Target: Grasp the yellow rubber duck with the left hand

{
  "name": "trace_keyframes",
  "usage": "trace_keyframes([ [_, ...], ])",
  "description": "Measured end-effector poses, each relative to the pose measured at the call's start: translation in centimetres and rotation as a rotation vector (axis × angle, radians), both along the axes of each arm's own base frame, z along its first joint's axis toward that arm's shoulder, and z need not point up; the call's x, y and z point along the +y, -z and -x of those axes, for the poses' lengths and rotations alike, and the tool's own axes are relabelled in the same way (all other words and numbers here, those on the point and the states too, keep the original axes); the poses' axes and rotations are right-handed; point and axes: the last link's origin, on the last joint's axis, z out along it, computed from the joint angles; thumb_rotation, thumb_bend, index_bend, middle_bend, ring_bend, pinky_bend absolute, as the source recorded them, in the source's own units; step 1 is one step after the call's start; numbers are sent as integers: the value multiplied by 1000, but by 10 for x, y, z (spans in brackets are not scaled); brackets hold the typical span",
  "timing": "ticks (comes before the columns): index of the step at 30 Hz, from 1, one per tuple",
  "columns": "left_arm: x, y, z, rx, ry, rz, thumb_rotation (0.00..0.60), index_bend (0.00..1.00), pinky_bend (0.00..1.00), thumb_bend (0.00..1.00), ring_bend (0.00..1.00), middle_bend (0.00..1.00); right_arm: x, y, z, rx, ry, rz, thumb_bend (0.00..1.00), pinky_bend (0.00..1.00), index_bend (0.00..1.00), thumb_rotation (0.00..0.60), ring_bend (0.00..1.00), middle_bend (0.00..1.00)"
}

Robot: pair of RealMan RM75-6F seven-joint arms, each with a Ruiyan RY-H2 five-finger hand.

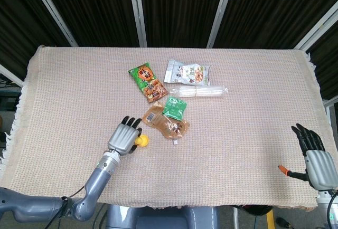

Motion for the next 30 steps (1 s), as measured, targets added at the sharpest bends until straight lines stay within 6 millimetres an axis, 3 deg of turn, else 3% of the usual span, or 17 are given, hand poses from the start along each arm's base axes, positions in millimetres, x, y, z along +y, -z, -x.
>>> trace_keyframes([
  [17,9,14,-2,-7,-37,-17,600,444,123,412,109,105,1,0,0,-3,-5,-2,11,0,26,600,0,0],
  [22,10,17,-1,9,-43,-19,600,364,123,313,108,101,1,-1,-1,-5,-6,-3,10,0,26,600,0,0],
  [30,9,16,-3,-9,-42,-15,600,305,123,244,108,101,1,0,-1,-3,-7,-4,10,0,26,600,0,0],
])
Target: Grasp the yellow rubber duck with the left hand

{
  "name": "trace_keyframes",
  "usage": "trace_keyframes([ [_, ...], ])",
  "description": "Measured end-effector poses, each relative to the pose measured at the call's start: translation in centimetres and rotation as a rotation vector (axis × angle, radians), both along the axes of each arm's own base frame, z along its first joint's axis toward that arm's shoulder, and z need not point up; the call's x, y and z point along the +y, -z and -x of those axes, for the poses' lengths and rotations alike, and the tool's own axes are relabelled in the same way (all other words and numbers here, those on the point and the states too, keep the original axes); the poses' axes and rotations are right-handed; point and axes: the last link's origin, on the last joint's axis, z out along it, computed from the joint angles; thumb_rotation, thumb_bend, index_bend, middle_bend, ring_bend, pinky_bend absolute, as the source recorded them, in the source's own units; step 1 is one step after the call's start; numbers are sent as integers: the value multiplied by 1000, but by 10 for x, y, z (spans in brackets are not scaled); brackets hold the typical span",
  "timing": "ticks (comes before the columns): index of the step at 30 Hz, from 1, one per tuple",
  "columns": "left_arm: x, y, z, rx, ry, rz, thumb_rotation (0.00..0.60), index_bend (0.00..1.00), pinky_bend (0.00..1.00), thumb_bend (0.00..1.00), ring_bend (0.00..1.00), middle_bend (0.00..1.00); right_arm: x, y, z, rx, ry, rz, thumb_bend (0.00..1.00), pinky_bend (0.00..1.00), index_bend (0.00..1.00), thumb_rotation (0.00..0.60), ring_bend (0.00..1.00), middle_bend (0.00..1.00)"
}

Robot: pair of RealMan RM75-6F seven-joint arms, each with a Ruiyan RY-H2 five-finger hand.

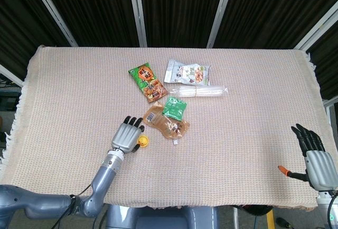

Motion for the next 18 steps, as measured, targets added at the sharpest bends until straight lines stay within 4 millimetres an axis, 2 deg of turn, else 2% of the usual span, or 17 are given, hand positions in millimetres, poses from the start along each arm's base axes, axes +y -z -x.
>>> trace_keyframes([
  [5,-1,-4,-2,-20,1,0,600,280,123,239,106,96,0,0,0,1,1,1,10,0,26,600,0,0],
  [9,-3,-12,-2,-48,4,-8,600,236,92,225,45,27,0,0,1,4,5,-1,11,0,26,600,0,0],
  [13,-12,-34,3,-82,14,-23,600,115,2,114,0,0,-1,0,2,9,9,-3,11,0,27,600,0,0],
  [16,-20,-55,14,-94,22,-47,600,20,0,64,0,0,-1,0,2,15,11,-4,10,0,27,600,0,0],
  [18,-27,-70,25,-92,29,-69,600,0,0,57,0,0,0,0,2,22,14,-7,11,0,26,600,0,0],
])
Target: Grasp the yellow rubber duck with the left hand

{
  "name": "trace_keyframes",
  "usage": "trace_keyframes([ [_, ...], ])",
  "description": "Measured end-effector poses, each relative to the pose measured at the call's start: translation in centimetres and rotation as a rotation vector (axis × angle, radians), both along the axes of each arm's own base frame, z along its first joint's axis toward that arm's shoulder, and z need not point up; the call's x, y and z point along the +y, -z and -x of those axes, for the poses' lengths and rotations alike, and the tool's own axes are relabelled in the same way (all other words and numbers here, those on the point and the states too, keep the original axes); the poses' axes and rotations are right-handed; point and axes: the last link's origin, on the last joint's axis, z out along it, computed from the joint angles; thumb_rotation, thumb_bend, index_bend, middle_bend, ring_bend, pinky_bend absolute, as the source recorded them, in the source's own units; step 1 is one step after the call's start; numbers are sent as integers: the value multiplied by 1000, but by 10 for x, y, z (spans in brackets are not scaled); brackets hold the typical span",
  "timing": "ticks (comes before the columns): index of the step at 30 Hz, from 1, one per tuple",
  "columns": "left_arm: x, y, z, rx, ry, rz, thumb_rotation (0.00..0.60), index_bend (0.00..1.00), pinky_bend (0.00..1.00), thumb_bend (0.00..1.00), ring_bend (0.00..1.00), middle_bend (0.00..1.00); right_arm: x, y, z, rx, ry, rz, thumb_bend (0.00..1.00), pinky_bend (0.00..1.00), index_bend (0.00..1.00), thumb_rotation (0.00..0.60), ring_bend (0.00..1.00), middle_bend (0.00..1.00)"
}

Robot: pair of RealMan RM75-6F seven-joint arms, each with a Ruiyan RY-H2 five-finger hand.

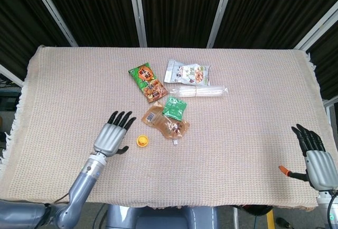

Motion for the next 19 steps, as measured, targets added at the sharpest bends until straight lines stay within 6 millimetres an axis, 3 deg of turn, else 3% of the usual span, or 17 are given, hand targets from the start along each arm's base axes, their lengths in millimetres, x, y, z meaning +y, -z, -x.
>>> trace_keyframes([
  [7,-31,-50,47,45,-7,-93,600,0,0,29,0,0,0,2,-1,30,2,-4,10,0,22,600,0,0],
  [14,-83,-101,103,46,-99,-189,600,0,0,29,0,0,0,2,-4,78,-32,16,11,0,21,600,0,0],
  [19,-109,-124,126,40,-104,-249,600,0,0,28,0,0,1,4,-2,86,-32,20,11,0,21,600,0,0],
])
